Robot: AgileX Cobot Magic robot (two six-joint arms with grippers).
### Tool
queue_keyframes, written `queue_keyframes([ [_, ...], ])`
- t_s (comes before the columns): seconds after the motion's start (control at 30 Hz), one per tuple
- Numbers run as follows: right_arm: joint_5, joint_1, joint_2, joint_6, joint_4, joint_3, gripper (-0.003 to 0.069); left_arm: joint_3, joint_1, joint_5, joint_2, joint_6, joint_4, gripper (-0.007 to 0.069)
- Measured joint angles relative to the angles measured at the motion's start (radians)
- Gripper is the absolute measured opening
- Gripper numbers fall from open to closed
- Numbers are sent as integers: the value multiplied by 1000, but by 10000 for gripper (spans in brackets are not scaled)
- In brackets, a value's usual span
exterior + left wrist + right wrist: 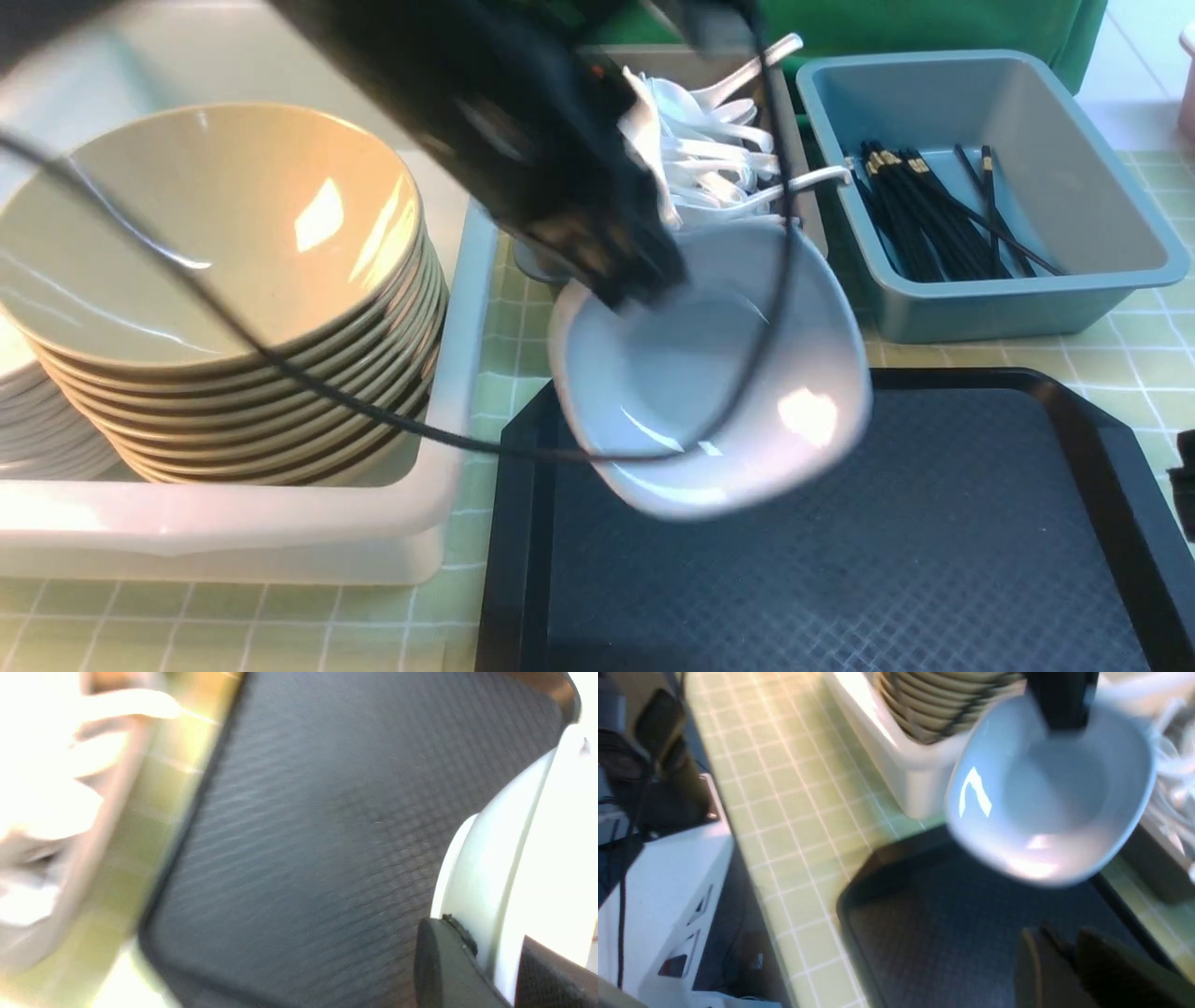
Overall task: On green table put chopsticks spoon bowls plates into blue grey white boxes.
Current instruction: 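Place the white bowl into the white bin with the other dishes with the left gripper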
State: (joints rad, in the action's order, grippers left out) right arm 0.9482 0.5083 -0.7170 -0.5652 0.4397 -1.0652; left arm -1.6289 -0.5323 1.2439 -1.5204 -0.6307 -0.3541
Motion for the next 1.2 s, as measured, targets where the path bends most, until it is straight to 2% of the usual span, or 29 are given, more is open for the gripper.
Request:
queue_keyframes([
  [0.17,-8,0,-39,-179,90,0,110,0,150,18,186,366,-20,15],
  [0.3,-32,0,-128,-304,216,0,113,26,296,9,291,527,-23,15],
  [0.37,-45,0,-192,-365,286,1,117,55,426,3,339,572,-9,15],
  [0.4,-48,0,-198,-369,292,1,117,60,439,4,341,577,-4,15],
  [0.43,-62,0,-249,-396,336,1,119,83,572,4,357,593,11,15],
  [0.53,-92,0,-313,-410,374,1,121,148,806,-19,355,599,-11,15],
  [0.57,-102,0,-330,-410,380,1,122,167,840,-28,353,599,-28,15],
  [0.63,-124,0,-363,-412,403,2,124,242,1037,-111,340,598,-128,15],
  [0.77,-130,0,-397,-414,450,6,129,355,1276,-226,320,583,-332,15],
  [0.87,-130,0,-401,-416,458,6,129,419,1351,-316,286,569,-370,15],
  [1.2,-89,0,-401,-412,466,7,131,607,1362,-474,159,565,-371,15],
])
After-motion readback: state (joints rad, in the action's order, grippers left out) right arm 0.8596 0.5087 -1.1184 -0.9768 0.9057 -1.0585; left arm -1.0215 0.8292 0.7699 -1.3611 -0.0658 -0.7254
